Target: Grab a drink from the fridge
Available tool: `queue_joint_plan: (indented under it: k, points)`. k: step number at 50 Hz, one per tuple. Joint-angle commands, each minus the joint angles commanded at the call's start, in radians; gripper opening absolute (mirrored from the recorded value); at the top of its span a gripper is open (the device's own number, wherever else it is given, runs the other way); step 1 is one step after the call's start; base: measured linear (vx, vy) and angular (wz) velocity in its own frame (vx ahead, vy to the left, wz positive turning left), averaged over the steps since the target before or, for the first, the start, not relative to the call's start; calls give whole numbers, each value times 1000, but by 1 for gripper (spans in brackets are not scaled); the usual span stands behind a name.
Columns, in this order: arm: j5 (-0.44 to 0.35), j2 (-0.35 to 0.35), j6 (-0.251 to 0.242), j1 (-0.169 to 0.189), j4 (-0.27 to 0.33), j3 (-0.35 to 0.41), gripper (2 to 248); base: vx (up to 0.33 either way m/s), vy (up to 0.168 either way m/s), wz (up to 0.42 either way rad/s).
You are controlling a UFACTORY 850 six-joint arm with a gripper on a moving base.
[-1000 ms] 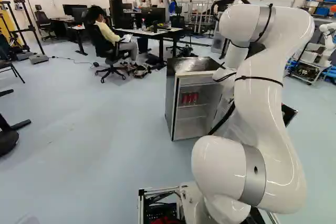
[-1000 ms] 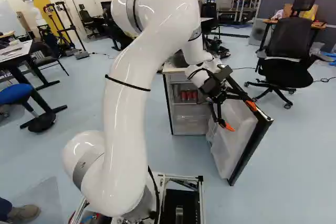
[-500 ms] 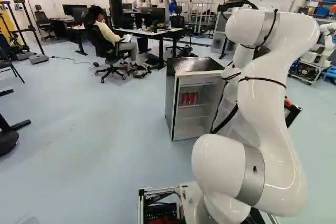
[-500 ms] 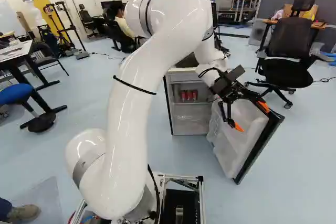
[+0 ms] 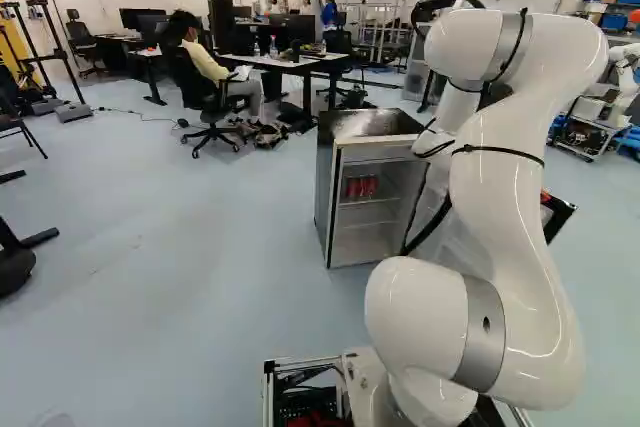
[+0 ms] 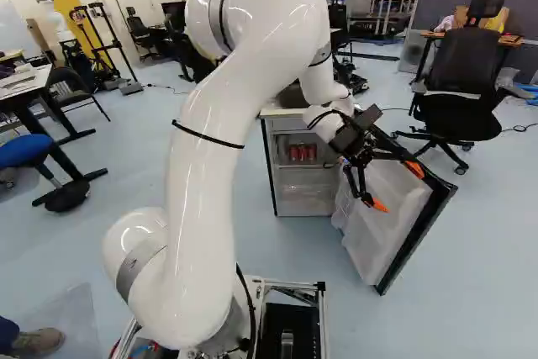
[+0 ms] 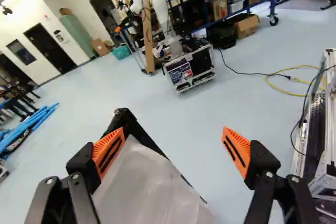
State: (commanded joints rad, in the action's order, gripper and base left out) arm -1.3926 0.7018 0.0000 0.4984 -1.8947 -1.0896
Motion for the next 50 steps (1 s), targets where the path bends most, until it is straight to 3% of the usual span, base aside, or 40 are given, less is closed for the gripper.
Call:
queue_joint_plan:
  k: [50]
  points:
    - [0, -195, 0, -150, 524, 372, 247, 0, 0, 0]
